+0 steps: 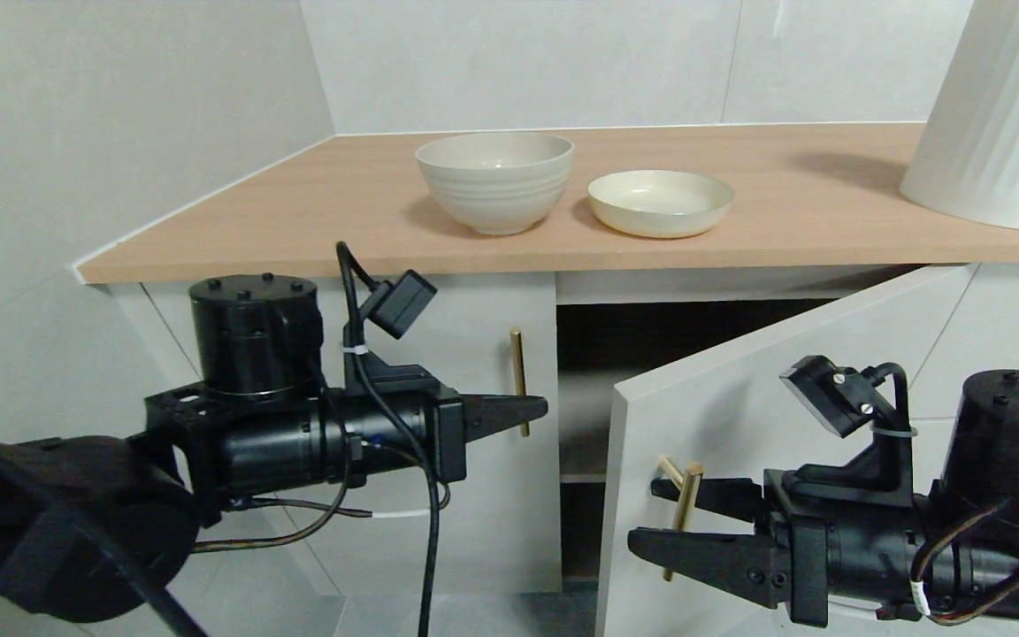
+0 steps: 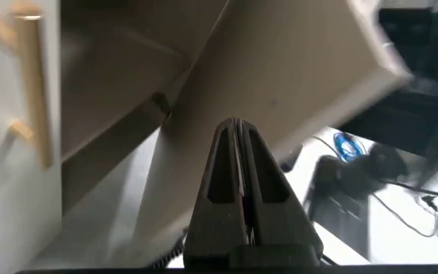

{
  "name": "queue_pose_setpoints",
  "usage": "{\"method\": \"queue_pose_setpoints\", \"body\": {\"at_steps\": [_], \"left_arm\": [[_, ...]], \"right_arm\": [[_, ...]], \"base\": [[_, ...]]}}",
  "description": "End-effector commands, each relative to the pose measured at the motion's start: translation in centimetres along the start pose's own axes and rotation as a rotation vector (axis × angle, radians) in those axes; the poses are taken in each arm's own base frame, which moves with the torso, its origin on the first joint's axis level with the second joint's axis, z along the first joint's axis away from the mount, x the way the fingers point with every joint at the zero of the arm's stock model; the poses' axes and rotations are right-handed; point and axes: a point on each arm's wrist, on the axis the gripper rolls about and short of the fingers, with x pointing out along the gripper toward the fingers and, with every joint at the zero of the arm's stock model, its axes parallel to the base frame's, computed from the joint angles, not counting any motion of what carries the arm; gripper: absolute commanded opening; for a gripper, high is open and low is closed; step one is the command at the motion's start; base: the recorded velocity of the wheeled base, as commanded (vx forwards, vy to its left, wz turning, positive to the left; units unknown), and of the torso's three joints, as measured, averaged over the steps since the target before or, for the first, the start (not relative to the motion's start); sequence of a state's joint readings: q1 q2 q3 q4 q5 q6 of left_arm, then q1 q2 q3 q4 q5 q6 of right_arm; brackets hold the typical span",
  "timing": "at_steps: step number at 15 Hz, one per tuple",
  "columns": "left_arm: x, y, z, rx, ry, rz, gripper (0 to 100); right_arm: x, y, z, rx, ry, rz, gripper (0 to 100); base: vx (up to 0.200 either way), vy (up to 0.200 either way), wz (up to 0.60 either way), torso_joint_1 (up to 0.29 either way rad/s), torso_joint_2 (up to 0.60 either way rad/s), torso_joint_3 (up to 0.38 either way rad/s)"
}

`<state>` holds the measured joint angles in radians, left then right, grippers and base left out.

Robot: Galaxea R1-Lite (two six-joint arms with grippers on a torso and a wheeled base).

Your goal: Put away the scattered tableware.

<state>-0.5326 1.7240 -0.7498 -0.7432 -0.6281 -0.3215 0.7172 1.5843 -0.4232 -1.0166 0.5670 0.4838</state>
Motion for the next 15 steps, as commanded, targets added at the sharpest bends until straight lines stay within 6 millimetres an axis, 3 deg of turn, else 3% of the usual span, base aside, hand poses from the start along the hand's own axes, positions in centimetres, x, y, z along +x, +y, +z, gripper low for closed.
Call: {"method": "queue_pose_setpoints", "body": {"at_steps": [1,6,9,15], "left_arm": [[2.6,0.5,-2.1,-0.015,0.039,-0.002,0],[7.0,0.7,-4.8,0.066,-0.073,-0.005,0],[8.7,0.7,-4.3,0.087,-0.094,-0.032,0],[9.5,0.2,-2.6,0.12,-0.155,-0.057,0]], "right_arm": [[-0.2,0.3,0.3,-0.014,-0.016,0.008,100],[0.1,0.0,0.3,-0.015,-0.034,-0.036,100],[0.5,-0.5,0.0,-0.006,-0.022,-0.062,100],[-1.0,-1.3,0.5,-0.099,-0.065,-0.174,100]], "base": [[0.0,0.0,0.0,0.0,0.0,0.0],[0.0,0.0,0.0,0.0,0.0,0.0],[0.0,0.0,0.0,0.0,0.0,0.0],[0.0,0.0,0.0,0.0,0.0,0.0]]}}
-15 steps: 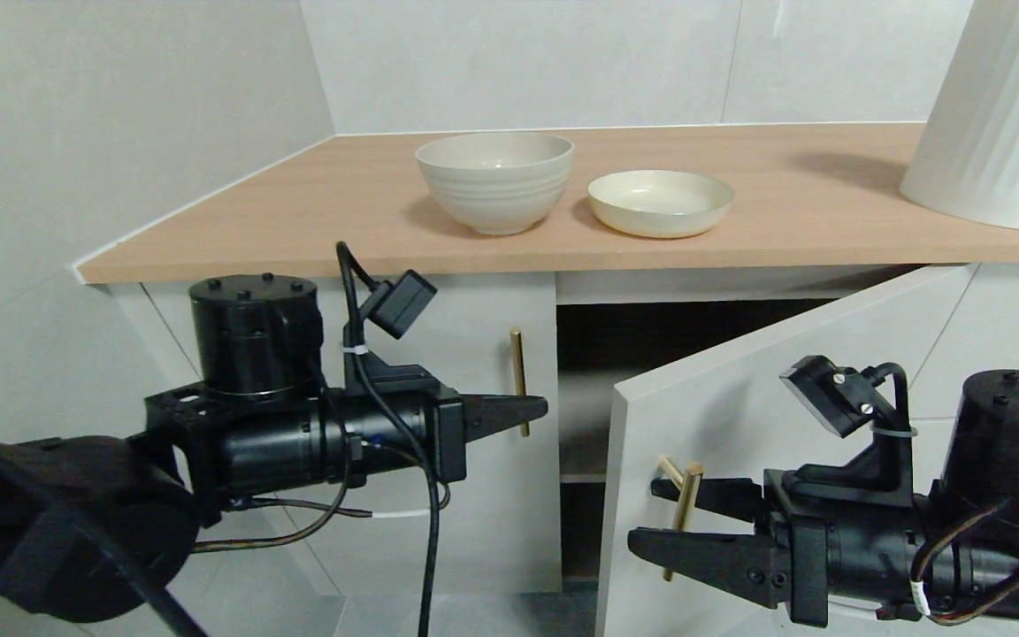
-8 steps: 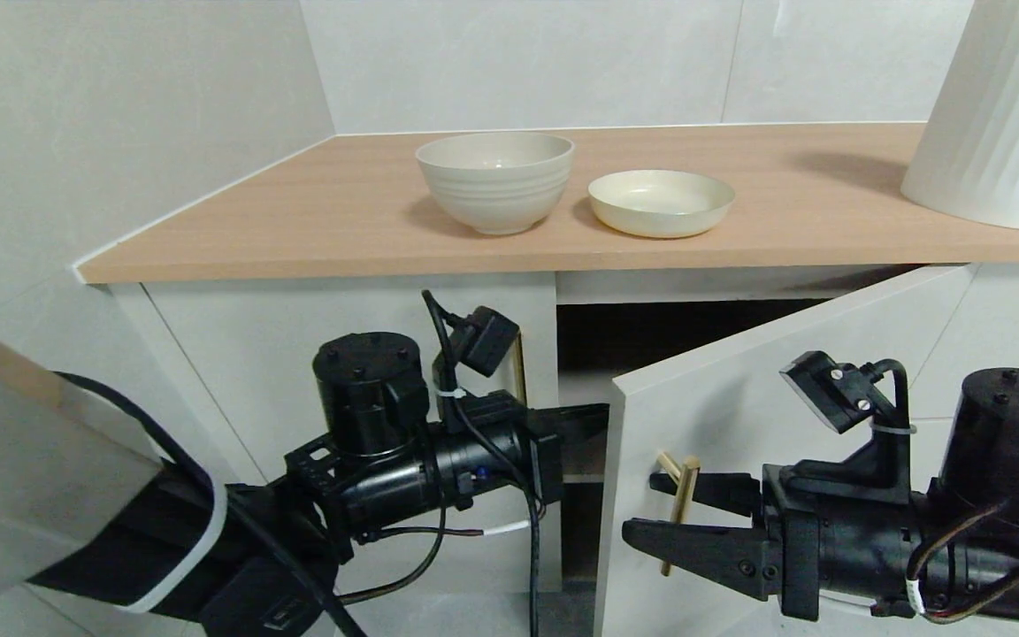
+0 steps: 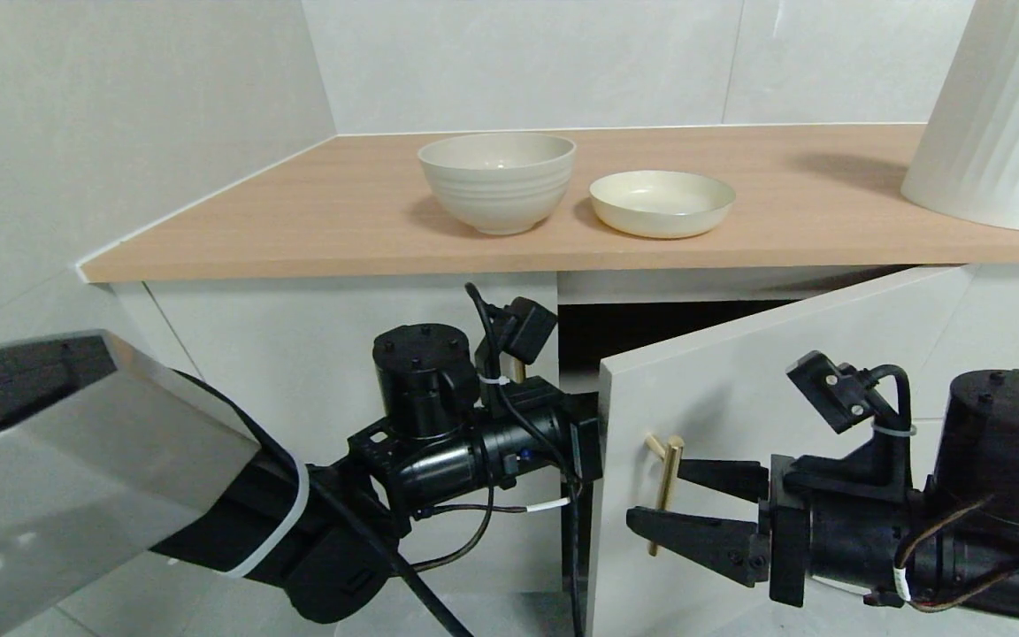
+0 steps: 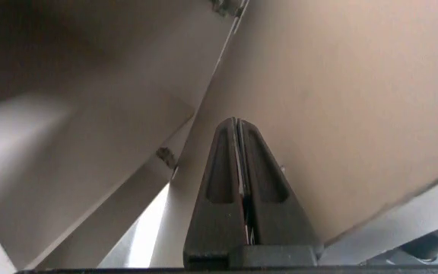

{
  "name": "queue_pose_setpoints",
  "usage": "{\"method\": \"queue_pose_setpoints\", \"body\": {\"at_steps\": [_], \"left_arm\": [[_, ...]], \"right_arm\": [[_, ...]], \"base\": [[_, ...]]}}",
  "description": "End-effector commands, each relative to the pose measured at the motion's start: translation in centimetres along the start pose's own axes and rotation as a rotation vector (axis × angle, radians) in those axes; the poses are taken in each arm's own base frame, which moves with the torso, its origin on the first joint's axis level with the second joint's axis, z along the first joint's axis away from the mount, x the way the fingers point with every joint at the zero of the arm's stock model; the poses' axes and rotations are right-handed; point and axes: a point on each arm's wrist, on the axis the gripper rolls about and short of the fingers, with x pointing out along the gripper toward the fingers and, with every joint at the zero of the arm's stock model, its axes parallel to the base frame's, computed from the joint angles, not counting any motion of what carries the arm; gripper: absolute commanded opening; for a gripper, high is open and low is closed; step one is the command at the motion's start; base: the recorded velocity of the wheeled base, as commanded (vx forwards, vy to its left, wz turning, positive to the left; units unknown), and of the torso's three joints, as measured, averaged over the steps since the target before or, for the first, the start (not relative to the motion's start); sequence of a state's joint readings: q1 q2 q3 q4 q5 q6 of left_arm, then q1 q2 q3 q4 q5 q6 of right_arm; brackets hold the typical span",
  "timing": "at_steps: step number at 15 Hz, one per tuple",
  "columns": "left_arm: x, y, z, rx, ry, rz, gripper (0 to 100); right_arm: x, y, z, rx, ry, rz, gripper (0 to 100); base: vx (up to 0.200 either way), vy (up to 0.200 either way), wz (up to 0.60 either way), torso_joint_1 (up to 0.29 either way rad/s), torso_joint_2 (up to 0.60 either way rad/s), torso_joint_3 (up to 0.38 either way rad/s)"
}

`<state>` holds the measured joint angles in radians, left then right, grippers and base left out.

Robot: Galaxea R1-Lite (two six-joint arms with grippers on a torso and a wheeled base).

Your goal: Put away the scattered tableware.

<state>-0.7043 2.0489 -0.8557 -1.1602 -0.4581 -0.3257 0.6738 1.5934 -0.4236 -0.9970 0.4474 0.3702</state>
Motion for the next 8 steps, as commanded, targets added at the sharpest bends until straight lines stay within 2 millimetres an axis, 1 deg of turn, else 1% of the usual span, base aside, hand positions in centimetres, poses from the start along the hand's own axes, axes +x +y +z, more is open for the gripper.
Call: {"method": "queue_pose_setpoints", "body": {"at_steps": [1,2,3,5,6,8], "left_arm": [[0.1,0.0,0.1,0.002,-0.005,-0.004,0],[0.1,0.0,0.2,0.004,-0.01,-0.004,0],[0.1,-0.1,0.3,0.005,-0.014,-0.005,0],[-0.1,-0.3,0.6,0.008,-0.022,-0.003,0],[-0.2,-0.2,0.7,0.006,-0.027,0.012,0],[-0.2,-0.2,0.7,0.007,-0.031,0.02,0]], "right_arm": [[-1.2,0.1,0.5,0.002,-0.005,-0.032,100],[-2.1,0.5,0.8,-0.006,0.004,-0.047,100],[-2.8,0.4,1.0,-0.021,-0.001,-0.064,100],[-4.8,0.8,1.4,-0.057,-0.013,-0.151,100],[-5.7,1.3,1.5,-0.095,-0.021,-0.255,100],[-6.9,2.4,1.5,-0.172,-0.039,-0.474,100]], "base": [[0.0,0.0,0.0,0.0,0.0,0.0],[0.0,0.0,0.0,0.0,0.0,0.0],[0.0,0.0,0.0,0.0,0.0,0.0],[0.0,0.0,0.0,0.0,0.0,0.0],[0.0,0.0,0.0,0.0,0.0,0.0],[0.0,0.0,0.0,0.0,0.0,0.0]]}}
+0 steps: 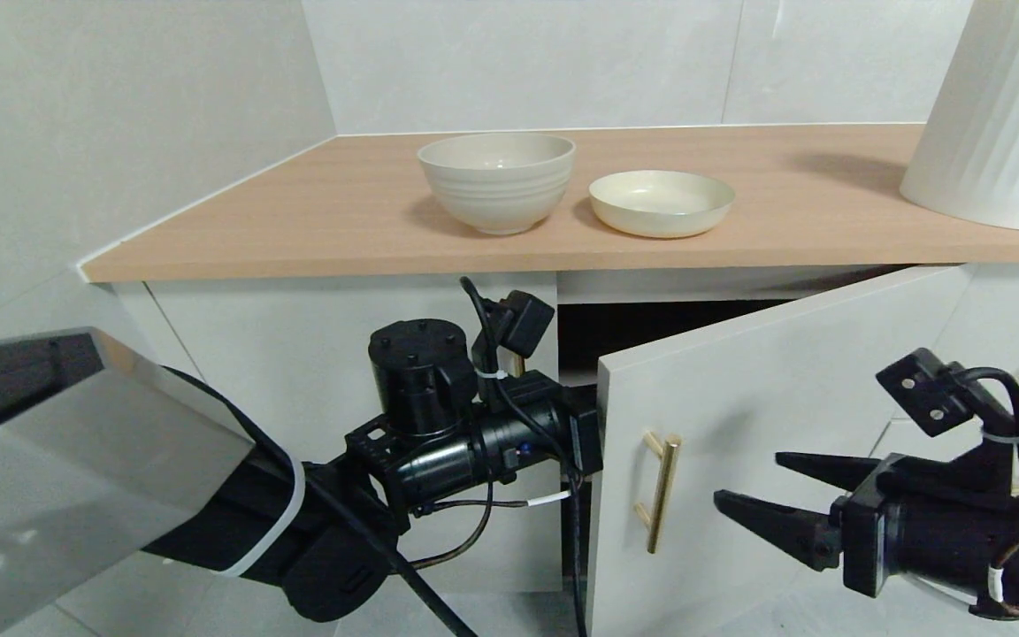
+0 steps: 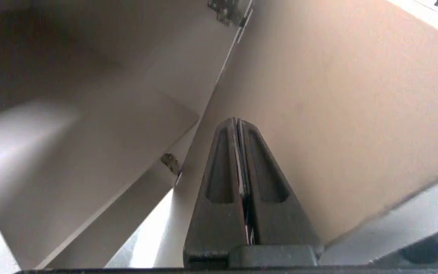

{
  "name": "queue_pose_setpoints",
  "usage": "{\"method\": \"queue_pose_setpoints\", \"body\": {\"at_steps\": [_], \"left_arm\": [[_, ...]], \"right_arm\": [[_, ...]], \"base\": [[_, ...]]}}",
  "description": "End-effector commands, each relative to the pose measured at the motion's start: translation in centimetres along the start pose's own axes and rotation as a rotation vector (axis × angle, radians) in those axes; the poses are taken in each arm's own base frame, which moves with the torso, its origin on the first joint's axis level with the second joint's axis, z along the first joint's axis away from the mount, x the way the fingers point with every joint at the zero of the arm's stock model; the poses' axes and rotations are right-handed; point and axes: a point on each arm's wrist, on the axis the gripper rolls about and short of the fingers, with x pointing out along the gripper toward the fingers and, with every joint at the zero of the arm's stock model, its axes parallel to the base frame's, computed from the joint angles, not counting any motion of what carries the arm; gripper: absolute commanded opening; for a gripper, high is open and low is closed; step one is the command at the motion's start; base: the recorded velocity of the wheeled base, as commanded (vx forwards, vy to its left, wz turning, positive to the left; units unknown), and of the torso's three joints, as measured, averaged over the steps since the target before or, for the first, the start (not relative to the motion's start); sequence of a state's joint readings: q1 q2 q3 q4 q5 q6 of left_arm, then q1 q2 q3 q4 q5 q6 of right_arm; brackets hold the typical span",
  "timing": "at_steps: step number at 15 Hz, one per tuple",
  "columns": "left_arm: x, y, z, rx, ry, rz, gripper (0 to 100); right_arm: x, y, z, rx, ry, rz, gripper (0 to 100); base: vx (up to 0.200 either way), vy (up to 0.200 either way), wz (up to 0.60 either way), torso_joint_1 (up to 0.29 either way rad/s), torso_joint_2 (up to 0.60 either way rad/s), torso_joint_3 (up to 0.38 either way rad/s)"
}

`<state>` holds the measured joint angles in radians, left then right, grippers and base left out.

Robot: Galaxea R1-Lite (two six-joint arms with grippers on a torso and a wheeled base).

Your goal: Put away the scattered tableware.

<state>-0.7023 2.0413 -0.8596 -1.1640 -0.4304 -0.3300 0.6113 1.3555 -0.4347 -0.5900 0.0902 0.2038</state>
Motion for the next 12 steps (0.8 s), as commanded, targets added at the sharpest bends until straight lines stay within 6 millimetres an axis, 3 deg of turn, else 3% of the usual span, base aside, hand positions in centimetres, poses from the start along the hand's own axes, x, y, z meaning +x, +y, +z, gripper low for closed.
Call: {"method": "queue_pose_setpoints", "body": {"at_steps": [1,4,11,12], "left_arm": [[-0.2,-0.2,0.3,0.004,-0.007,-0.003,0],[-0.3,-0.2,0.1,0.0,0.0,0.002,0],[-0.5,-0.1,-0.3,-0.006,0.015,0.006,0],[-0.5,-0.1,-0.4,-0.006,0.016,0.006,0]], "right_arm": [[-3.2,1.2,1.0,-0.054,-0.081,-0.048,100],[-5.0,1.6,0.1,-0.063,0.005,0.002,100],[-4.6,1.5,-0.6,-0.056,0.047,0.012,100],[-4.6,1.5,-0.6,-0.056,0.047,0.012,100]], "base": [[0.0,0.0,0.0,0.0,0.0,0.0],[0.0,0.0,0.0,0.0,0.0,0.0],[0.0,0.0,0.0,0.0,0.0,0.0],[-0.2,0.0,0.0,0.002,0.0,0.007]]}}
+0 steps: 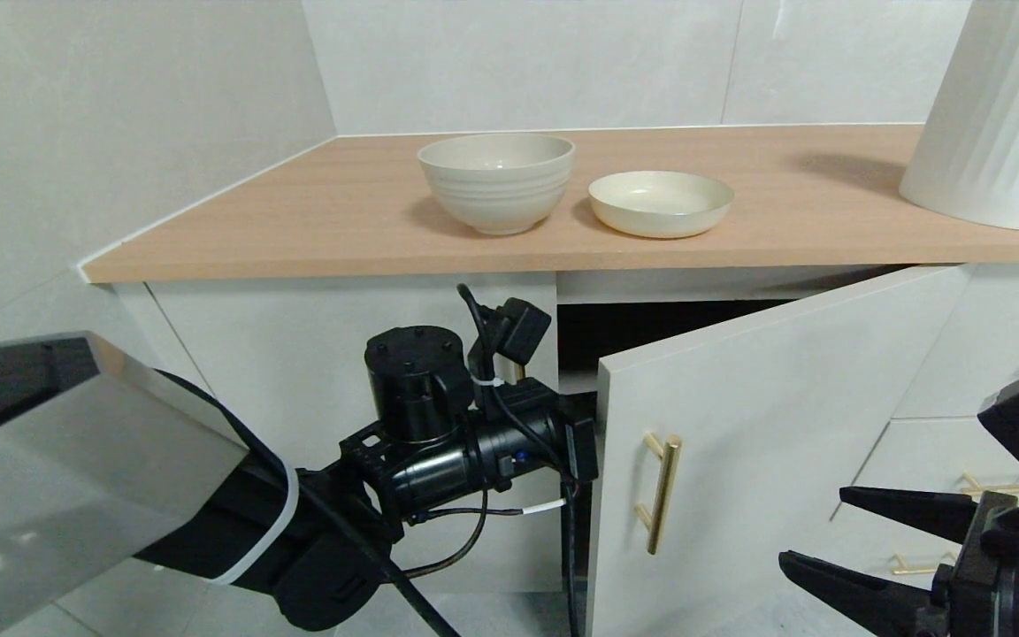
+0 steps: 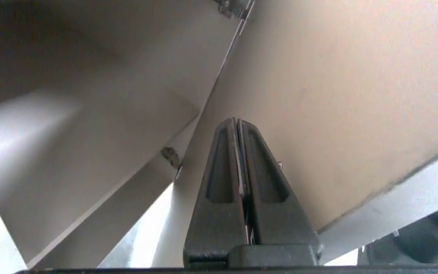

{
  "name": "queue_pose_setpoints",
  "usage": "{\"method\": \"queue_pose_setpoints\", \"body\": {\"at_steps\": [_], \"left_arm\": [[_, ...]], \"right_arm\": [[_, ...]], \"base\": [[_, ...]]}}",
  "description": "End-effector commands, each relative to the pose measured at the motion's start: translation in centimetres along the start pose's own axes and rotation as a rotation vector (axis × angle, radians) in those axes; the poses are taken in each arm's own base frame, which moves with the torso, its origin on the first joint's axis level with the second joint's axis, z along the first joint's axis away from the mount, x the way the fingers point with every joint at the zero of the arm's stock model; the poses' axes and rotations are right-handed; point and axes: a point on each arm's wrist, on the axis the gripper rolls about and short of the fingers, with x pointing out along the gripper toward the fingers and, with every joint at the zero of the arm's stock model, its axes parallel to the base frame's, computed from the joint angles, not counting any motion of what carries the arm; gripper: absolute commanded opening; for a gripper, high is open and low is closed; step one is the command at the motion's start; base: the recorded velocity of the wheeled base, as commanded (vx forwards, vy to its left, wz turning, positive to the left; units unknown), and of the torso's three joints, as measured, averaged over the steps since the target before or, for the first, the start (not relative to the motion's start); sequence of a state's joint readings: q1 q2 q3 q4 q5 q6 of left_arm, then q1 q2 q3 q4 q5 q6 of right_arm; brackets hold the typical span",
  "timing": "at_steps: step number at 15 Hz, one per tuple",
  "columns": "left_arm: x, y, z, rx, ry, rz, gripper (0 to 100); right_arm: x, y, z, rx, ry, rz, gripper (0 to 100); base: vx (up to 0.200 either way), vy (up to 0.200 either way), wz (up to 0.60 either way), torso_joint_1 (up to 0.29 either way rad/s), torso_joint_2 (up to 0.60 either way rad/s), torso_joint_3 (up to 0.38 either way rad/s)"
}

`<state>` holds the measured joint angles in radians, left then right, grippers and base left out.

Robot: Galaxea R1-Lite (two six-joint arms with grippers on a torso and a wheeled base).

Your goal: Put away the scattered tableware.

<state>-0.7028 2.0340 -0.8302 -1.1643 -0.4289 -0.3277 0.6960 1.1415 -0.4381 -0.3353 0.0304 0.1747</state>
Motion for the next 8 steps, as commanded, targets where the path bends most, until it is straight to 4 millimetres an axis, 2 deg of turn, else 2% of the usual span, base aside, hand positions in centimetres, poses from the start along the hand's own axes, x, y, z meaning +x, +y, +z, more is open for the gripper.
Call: {"method": "queue_pose_setpoints", "body": {"at_steps": [1,5,8], "left_arm": [[-0.1,-0.07,0.07,0.0,-0.001,-0.001,0],[-0.02,-0.07,0.0,0.0,0.0,-0.002,0],[0.14,-0.01,-0.16,-0.001,0.001,-0.003,0]], "right_arm": [[0.1,-0.01,-0.1,0.0,0.006,0.0,100],[0.17,-0.03,-0.17,0.0,0.011,-0.001,100],[0.18,-0.05,-0.3,0.0,0.015,-0.002,100]], "base": [[-0.2,0.0,0.0,0.002,0.0,0.002],[-0.2,0.0,0.0,0.004,0.0,0.0],[0.0,0.0,0.0,0.0,0.0,0.0]]}}
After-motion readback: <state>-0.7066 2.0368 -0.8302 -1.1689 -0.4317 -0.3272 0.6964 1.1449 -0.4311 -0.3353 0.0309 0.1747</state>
